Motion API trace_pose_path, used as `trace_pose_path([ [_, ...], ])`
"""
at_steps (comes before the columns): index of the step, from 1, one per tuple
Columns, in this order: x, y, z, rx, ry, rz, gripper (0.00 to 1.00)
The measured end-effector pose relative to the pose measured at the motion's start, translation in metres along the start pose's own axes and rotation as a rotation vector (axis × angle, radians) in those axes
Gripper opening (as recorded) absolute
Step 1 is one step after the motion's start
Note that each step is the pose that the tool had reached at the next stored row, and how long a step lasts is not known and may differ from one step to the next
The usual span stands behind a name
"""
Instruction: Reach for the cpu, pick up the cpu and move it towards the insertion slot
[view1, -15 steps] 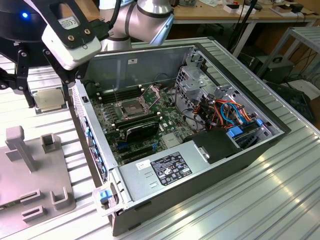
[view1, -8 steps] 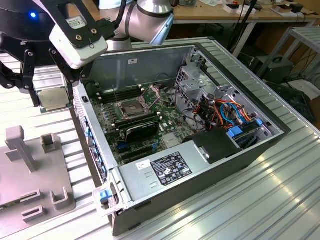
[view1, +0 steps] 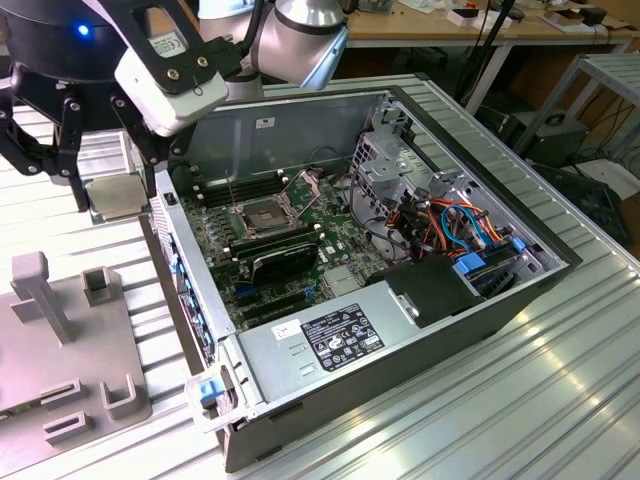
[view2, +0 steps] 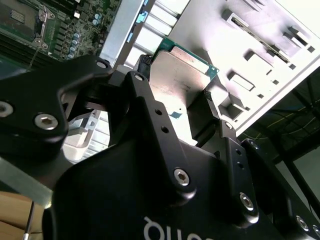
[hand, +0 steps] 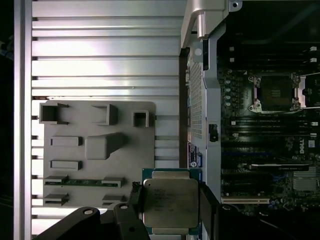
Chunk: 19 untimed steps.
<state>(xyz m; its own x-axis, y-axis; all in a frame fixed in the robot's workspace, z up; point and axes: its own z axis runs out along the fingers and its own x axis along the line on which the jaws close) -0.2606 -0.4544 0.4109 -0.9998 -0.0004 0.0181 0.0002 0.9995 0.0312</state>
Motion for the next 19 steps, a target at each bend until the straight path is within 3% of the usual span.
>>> trace_pose_path([
  [19,-0.0217,0.0,-0.0005,0.0001,0.0001,0.0,0.55],
])
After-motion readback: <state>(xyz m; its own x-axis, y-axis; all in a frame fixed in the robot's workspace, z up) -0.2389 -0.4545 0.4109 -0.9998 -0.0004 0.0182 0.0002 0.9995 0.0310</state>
